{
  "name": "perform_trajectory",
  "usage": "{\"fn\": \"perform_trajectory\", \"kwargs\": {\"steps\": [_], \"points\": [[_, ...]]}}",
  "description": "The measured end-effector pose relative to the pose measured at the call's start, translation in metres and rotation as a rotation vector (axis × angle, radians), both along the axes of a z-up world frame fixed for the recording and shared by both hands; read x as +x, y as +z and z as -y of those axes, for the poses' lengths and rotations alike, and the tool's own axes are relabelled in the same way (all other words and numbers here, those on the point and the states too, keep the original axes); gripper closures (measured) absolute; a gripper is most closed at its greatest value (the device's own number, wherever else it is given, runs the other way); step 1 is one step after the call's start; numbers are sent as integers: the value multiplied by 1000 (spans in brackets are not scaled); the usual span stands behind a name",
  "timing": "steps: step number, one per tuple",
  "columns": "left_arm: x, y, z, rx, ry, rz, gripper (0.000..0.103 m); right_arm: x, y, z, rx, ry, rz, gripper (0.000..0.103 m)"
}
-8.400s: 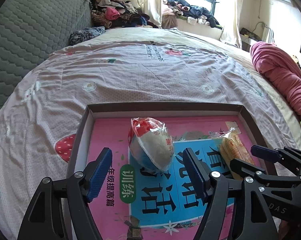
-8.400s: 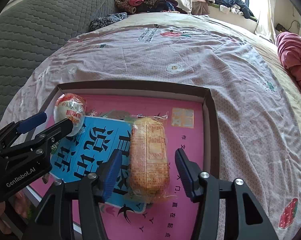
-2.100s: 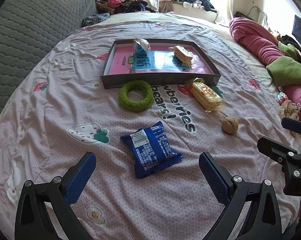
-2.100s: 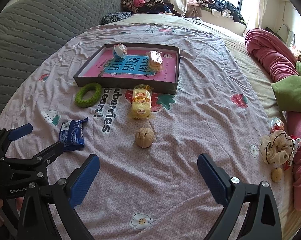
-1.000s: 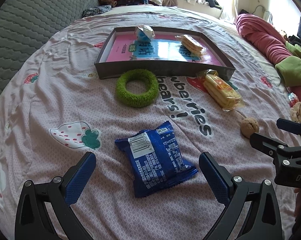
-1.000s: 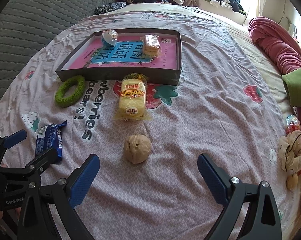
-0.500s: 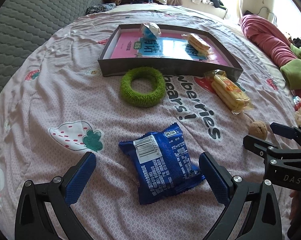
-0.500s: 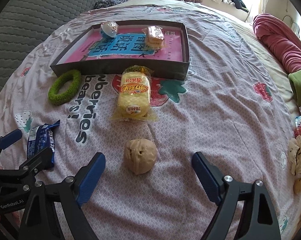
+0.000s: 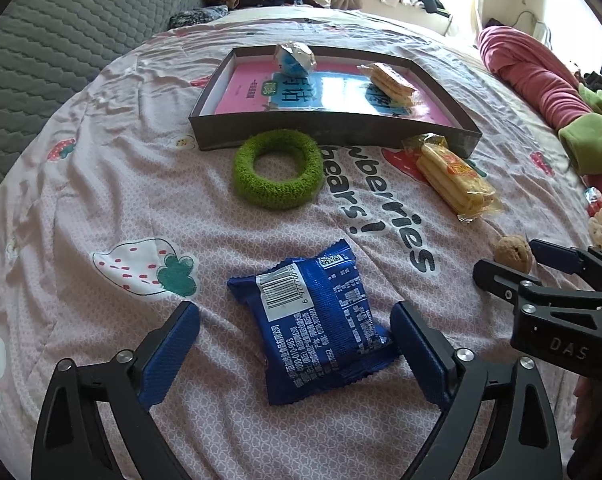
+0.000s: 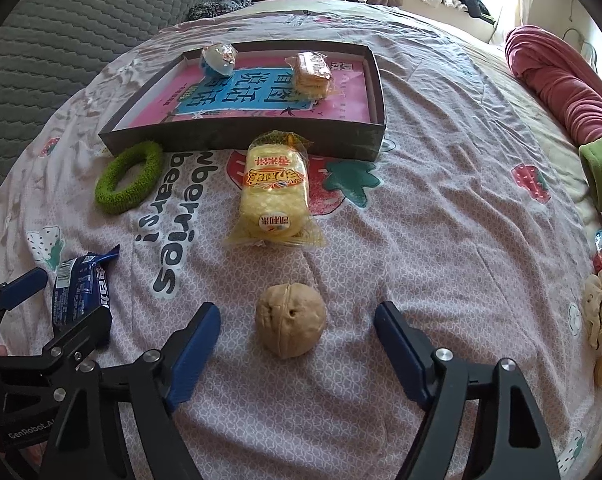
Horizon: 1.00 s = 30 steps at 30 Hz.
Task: Organize objects
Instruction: 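Close the left tool on the blue snack packet while the right tool grasps the brown bun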
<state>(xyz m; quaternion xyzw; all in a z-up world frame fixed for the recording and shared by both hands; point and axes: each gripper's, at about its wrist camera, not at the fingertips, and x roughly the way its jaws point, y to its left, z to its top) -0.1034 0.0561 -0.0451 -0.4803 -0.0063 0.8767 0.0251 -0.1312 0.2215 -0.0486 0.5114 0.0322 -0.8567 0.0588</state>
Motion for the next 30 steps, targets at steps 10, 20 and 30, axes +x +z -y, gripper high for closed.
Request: {"fn": "perform_trajectory", "kwargs": {"steps": [10, 20, 30], "points": [[3, 3, -3, 17, -27, -2, 36, 3, 1, 2, -13, -2, -17, 44], [6, 6, 0, 42, -31, -8, 46, 8, 3, 5, -21, 19, -26, 64], [7, 7, 2, 48, -31, -1, 50, 20, 6, 3, -65, 43, -41, 71]]}}
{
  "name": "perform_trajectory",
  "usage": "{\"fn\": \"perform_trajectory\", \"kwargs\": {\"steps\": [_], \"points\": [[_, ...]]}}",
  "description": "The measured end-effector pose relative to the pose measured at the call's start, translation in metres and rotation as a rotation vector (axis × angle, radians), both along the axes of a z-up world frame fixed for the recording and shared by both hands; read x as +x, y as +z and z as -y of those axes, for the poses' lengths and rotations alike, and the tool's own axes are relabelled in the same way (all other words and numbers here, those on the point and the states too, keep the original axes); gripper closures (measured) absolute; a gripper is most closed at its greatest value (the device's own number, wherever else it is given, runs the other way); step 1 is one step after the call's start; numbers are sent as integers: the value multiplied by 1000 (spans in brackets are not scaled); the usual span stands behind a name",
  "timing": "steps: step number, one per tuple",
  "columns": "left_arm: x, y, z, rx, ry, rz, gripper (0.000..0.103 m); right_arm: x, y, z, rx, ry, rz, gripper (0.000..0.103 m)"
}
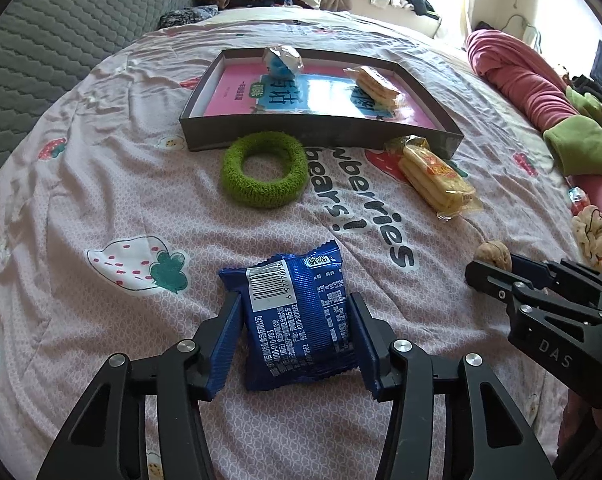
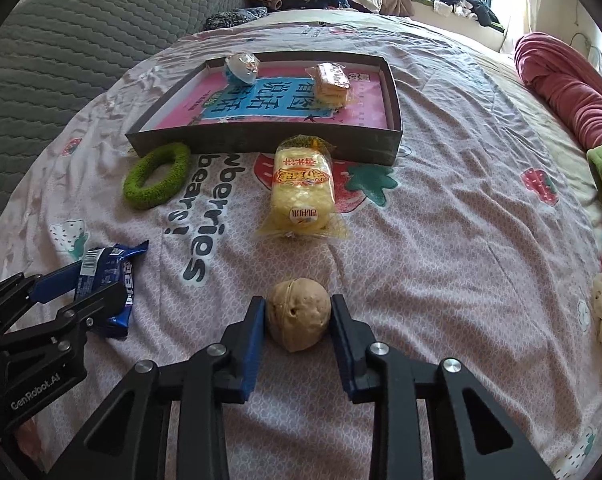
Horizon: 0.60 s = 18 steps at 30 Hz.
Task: Organize objects
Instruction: 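Close the left tool on the blue snack packet while the right tool grasps the brown bun, then lift and carry the blue packet and brown bun with both tools over the tray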
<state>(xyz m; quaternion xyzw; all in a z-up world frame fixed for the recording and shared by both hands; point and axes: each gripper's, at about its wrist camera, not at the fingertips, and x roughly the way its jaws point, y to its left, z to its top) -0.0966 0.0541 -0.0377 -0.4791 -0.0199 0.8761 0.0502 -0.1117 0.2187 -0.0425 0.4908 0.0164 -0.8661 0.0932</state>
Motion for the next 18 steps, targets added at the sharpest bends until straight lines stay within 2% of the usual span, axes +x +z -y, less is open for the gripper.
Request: {"fn": "perform_trajectory", "kwargs": {"steps": [9, 18], "points": [[7, 3, 4, 7, 12, -2, 50, 18, 8, -4, -30, -4, -2, 71], [17, 19, 11, 9, 24, -25, 50, 30, 21, 5, -26, 12, -19, 71]]}}
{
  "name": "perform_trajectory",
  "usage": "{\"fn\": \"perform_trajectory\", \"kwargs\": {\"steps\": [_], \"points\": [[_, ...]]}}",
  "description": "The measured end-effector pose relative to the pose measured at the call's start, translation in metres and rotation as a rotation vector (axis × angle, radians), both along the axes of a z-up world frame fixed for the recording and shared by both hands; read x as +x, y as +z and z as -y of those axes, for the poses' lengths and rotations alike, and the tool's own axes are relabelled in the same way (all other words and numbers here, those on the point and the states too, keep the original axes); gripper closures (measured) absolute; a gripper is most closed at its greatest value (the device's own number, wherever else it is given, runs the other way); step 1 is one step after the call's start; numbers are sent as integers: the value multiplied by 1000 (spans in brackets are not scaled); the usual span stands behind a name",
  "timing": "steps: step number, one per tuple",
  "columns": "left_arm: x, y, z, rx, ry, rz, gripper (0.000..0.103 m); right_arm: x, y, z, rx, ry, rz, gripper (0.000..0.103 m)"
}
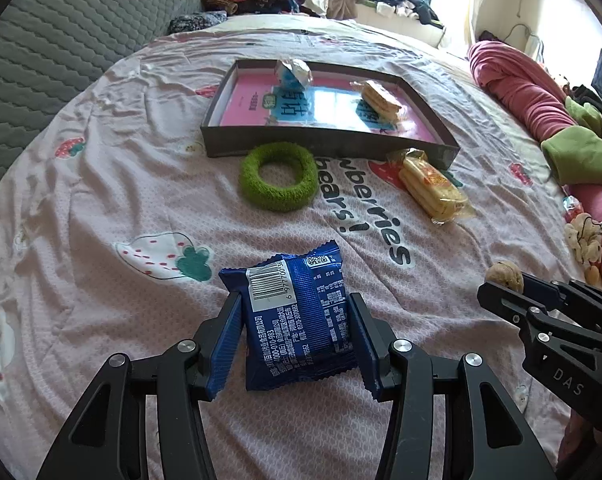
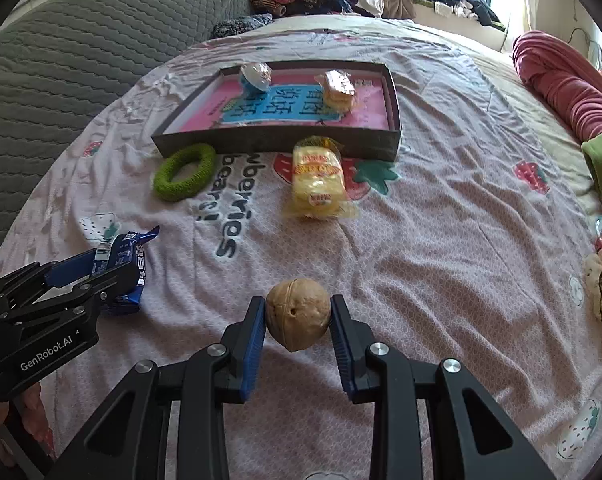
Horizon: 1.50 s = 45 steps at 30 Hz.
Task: Organize objects
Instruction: 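Lift and carry the blue packet and brown bun with both tools over the tray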
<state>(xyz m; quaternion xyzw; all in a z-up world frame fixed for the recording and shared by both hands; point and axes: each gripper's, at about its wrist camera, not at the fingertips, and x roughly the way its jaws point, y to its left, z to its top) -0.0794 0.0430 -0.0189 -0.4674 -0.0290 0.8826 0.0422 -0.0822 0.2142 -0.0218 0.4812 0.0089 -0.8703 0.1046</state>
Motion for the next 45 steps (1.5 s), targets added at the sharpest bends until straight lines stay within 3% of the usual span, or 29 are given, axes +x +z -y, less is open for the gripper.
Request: {"fn": "perform_trajectory", "kwargs": {"steps": [45], "points": [[60, 129, 15, -5, 0, -234, 50, 56, 133, 25, 17, 24, -241, 70]]}}
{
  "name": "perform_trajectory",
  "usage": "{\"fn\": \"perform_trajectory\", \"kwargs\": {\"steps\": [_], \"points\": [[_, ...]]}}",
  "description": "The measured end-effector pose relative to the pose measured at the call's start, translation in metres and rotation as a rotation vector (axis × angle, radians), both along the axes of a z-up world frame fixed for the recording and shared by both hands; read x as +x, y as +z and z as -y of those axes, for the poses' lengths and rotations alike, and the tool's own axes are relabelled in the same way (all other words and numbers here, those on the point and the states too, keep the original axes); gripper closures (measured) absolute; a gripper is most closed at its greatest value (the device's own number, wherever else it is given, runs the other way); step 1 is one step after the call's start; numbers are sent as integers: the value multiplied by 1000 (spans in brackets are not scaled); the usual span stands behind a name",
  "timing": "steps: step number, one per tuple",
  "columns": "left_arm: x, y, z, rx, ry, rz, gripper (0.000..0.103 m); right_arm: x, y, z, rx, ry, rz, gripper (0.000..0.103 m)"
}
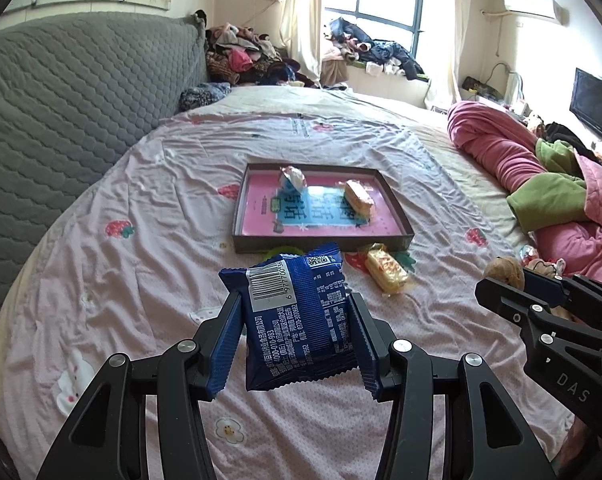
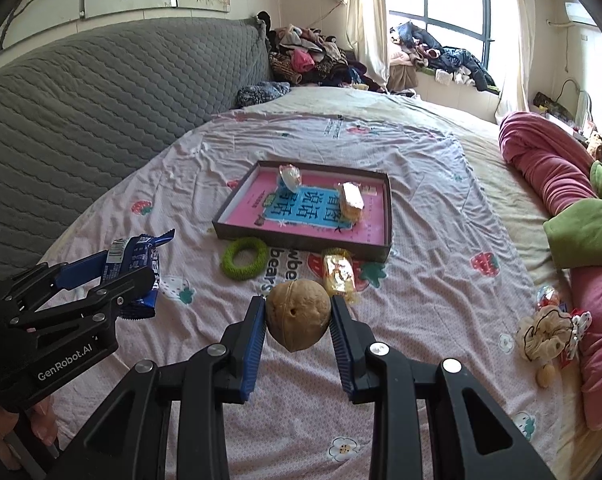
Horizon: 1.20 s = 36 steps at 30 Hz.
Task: Organize objects
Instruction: 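Lift and carry the blue packet and brown bun with both tools over the tray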
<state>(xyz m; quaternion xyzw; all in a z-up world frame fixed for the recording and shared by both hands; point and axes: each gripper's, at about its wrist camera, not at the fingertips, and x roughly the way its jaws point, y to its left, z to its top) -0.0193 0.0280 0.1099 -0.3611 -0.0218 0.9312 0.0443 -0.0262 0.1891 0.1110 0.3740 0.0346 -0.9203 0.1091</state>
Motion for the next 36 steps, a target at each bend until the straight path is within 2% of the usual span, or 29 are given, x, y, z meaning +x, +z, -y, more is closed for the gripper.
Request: {"fn": "perform_trajectory", "kwargs": {"steps": [14, 31, 36], "points": [[-13, 28, -1, -23, -5, -55, 50, -6, 25, 7, 0, 6, -57, 71], [-35, 48, 3, -39, 11, -88, 50, -24, 45, 12, -5, 13, -92, 70], [-39, 52, 4, -23, 7, -98, 50, -29, 48, 12, -7, 16, -99, 71]]}}
